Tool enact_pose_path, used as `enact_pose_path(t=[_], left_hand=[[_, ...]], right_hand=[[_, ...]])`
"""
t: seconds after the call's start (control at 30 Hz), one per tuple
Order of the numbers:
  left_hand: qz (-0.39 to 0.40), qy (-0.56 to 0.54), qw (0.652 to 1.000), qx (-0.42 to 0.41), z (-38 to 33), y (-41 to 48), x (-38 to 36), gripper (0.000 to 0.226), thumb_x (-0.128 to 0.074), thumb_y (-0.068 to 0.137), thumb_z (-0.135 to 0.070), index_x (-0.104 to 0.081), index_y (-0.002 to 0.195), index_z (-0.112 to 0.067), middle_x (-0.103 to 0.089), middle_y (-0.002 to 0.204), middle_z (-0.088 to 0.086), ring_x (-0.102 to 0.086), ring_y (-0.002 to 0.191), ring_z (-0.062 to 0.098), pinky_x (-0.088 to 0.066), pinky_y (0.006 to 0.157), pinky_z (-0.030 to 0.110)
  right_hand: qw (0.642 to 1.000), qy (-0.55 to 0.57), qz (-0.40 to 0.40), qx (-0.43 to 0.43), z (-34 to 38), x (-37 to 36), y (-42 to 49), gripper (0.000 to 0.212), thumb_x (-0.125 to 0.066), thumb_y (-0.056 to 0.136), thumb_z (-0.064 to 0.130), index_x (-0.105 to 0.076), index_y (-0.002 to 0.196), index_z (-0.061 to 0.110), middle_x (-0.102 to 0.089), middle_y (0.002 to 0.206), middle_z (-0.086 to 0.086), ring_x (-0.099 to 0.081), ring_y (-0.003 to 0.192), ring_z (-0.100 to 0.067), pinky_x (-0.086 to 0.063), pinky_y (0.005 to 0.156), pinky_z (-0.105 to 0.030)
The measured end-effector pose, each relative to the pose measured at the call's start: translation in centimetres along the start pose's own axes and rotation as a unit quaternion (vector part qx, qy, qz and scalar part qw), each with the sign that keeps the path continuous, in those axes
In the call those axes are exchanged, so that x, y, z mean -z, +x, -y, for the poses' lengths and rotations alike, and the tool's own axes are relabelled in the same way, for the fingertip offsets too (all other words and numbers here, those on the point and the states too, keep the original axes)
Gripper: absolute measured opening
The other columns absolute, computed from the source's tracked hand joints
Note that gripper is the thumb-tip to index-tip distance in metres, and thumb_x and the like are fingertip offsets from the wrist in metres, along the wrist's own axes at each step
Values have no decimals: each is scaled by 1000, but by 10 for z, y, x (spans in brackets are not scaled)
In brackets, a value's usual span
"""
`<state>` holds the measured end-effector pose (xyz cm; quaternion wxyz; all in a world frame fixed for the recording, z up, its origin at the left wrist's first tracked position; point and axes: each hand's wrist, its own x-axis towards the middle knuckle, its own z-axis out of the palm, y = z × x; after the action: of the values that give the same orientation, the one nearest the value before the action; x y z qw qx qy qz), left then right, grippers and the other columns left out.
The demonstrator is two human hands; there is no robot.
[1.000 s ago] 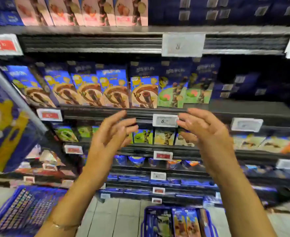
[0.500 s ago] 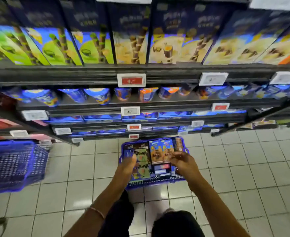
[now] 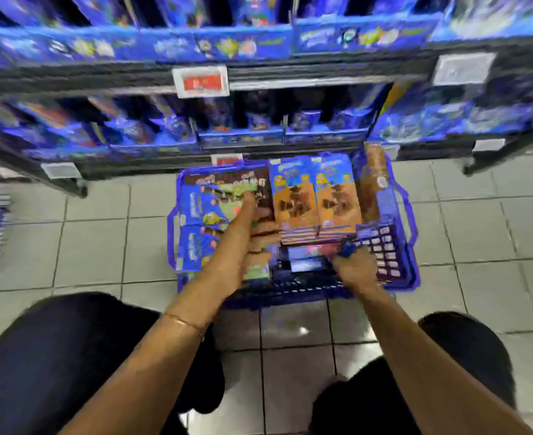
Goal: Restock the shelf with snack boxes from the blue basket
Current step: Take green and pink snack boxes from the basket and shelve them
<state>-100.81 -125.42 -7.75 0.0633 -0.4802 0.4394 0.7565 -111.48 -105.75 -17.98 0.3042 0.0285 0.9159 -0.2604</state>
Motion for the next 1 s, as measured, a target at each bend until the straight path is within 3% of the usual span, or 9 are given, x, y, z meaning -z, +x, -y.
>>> enact_pose_path(t=[0.1, 0.23, 0.3, 0.4, 0.5, 0.67, 0.77, 0.87, 1.0], left_hand=[[4, -25, 999, -40, 17, 17, -12, 66, -19, 105, -68, -62, 113, -19, -72, 111, 8, -69, 94, 21, -46, 76, 34], [-6, 3, 997, -77, 24, 10, -29, 71, -20, 104, -72, -60, 128, -18, -70, 125, 9, -67, 108, 28, -45, 87, 39], [-13, 24, 997, -75, 23, -4, -38, 76, -21, 103, -75, -61, 131, -16, -72, 127, 8, -69, 113, 30, -47, 87, 39], [-16, 43, 996, -83, 23, -22, -47, 81, -24, 101, -77, -62, 137, -15, -74, 130, 10, -71, 119, 30, -53, 95, 44], [-12, 75, 991, -112, 28, -24, -51, 77, -25, 102, -77, -63, 134, -18, -74, 125, 6, -73, 111, 26, -55, 90, 43], [-20, 131, 988, -82, 45, -28, -54, 69, -26, 103, -75, -68, 121, -23, -77, 117, 3, -74, 107, 24, -53, 82, 38], [-23, 149, 986, -72, 46, -27, -54, 64, -26, 104, -73, -66, 117, -25, -76, 115, 1, -73, 109, 24, -54, 89, 42], [-21, 174, 981, -84, 39, -24, -55, 69, -27, 105, -72, -66, 131, -21, -76, 116, 1, -73, 106, 22, -54, 88, 42], [-7, 211, 975, -73, 33, -20, -60, 71, -29, 103, -75, -60, 142, -25, -74, 121, 0, -71, 109, 21, -54, 94, 46]], right_hand=[[998, -32, 41, 43, -24, -13, 41, 38, -72, 81, 17, -69, 114, -1, -71, 112, -23, -68, 110, -35, -54, 89, -42], [993, 5, 54, 109, -35, -18, 63, 37, -67, 86, 1, -65, 123, -4, -67, 124, -26, -62, 120, -38, -46, 95, -40], [995, -9, 66, 80, -36, -13, 63, 37, -61, 92, 5, -61, 129, -1, -66, 128, -20, -59, 125, -33, -44, 93, -32], [998, 40, 46, 3, -38, -7, 62, 34, -63, 90, 12, -60, 122, 0, -66, 109, -14, -64, 113, -32, -46, 83, -34], [997, 59, 46, 10, -37, -9, 66, 37, -61, 88, 7, -58, 123, -6, -66, 120, -20, -64, 113, -35, -51, 92, -40], [999, 30, 31, -8, -38, -9, 62, 45, -57, 91, 13, -50, 130, -9, -63, 126, -24, -63, 106, -36, -42, 75, -33], [999, 20, 13, 29, -31, 3, 61, 35, -57, 91, 11, -56, 123, -5, -62, 126, -24, -63, 107, -37, -43, 76, -33], [997, 6, 31, 75, -19, 29, 55, 10, -58, 87, 10, -63, 95, 7, -69, 112, -21, -63, 89, -32, -49, 74, -36], [985, -32, 115, 121, -3, 70, 26, 18, -62, 90, 29, -64, 105, 22, -71, 103, -5, -68, 88, -26, -60, 79, -43]])
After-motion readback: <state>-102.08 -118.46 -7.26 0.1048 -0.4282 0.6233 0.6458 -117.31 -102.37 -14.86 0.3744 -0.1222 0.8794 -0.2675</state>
